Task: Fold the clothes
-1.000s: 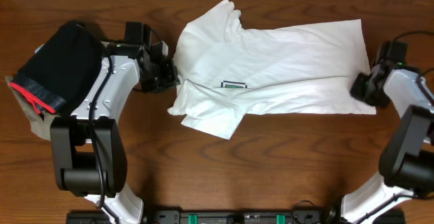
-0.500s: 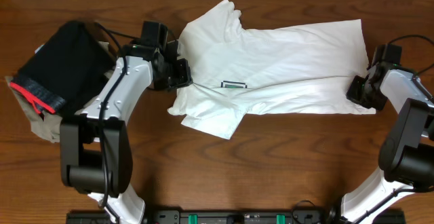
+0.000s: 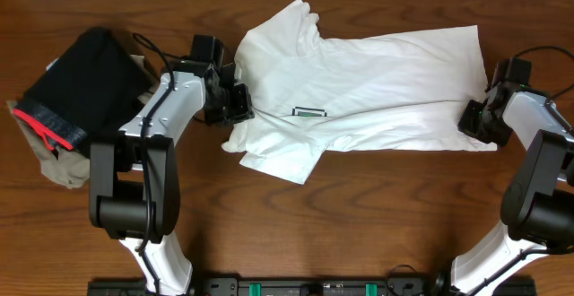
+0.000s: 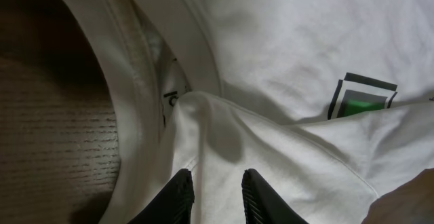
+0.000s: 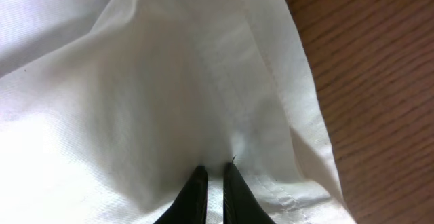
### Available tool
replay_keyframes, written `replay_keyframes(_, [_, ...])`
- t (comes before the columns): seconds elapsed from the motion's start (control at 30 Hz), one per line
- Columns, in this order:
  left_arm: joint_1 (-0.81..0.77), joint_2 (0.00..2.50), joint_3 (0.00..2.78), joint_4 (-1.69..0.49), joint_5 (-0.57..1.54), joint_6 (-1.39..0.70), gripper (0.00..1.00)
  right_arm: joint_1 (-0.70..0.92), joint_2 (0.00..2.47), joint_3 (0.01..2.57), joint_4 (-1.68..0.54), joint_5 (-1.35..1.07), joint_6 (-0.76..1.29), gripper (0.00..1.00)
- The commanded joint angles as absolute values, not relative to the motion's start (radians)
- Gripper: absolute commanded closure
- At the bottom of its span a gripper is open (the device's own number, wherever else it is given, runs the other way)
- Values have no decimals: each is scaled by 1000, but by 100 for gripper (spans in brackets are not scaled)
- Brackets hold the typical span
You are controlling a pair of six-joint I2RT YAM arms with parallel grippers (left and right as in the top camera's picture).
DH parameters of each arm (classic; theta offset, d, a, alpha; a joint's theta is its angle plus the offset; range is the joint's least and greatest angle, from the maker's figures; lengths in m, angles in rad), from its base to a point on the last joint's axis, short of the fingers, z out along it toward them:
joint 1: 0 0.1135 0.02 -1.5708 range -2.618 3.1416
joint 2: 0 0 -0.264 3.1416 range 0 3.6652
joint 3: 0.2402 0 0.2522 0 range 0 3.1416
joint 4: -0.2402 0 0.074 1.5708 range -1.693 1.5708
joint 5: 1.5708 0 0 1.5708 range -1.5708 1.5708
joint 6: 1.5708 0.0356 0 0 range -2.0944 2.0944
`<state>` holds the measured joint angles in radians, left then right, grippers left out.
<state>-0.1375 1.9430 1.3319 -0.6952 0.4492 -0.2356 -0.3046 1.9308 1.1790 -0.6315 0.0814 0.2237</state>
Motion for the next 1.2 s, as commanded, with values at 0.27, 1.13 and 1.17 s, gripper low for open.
replay_keyframes(0.27, [-134, 1996, 1332, -688, 460, -240, 72, -301, 1997, 1153, -643, 71, 224, 92])
replay_keyframes(1.13, [-135, 1895, 1360, -625, 581, -131, 94, -301, 1997, 1153, -644, 72, 224, 94])
replay_keyframes(1.17, [-135, 1874, 1360, -610, 581, -131, 94, -301, 1997, 1153, -644, 75, 224, 94])
